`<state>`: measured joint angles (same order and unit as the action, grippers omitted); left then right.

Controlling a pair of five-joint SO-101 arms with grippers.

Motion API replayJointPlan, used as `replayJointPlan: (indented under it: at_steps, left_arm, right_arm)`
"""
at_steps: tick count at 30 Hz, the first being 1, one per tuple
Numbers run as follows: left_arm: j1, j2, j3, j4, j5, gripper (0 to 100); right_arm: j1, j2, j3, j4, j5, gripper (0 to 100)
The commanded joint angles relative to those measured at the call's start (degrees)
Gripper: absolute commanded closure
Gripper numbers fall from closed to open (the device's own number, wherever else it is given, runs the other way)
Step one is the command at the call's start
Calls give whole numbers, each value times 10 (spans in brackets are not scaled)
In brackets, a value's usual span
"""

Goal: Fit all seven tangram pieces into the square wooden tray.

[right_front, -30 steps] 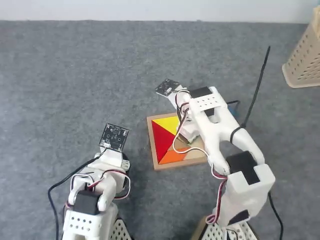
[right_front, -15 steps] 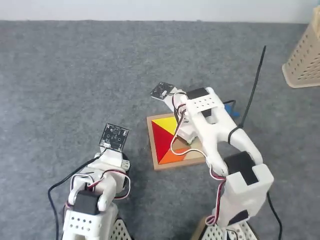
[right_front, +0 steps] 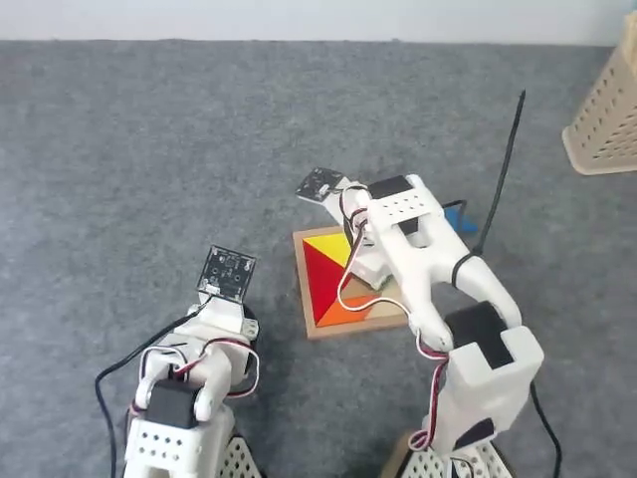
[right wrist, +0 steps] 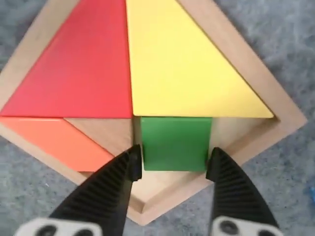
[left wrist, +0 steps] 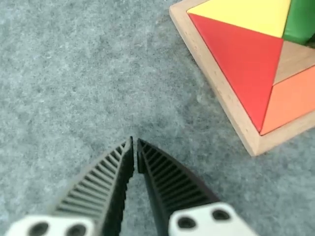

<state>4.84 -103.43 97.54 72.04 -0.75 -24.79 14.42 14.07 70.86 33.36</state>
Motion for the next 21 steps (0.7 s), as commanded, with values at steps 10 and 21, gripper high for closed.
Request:
replayJointPlan:
  at_steps: [10, 21]
  left_arm:
    - [-4, -11, -10, 4, 5, 988]
    - [-4, -11, -10, 4, 5, 988]
  right_arm:
    - [67, -177, 55, -29, -59, 790]
    - [235, -230, 64, 23, -58, 790]
